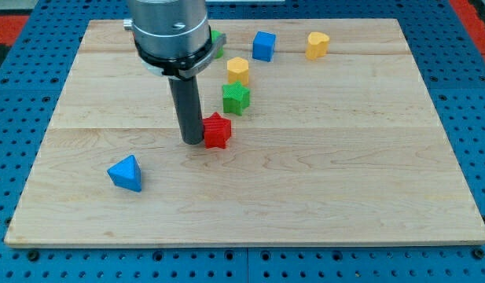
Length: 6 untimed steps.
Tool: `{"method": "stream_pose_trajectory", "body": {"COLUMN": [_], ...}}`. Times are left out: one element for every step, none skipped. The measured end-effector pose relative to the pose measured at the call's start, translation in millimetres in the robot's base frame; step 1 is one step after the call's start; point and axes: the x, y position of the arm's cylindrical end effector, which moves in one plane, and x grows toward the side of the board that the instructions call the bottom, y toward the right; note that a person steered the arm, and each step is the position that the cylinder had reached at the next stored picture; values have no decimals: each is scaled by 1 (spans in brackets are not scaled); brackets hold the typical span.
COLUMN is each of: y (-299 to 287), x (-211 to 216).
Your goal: Push the blue triangle slightly towards the bottom center of the board
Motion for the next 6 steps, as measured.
{"method": "stream_pose_trajectory", "body": {"y": [18,16,-106,-199,-168,-117], "x": [0,0,4,-1,63,59]}}
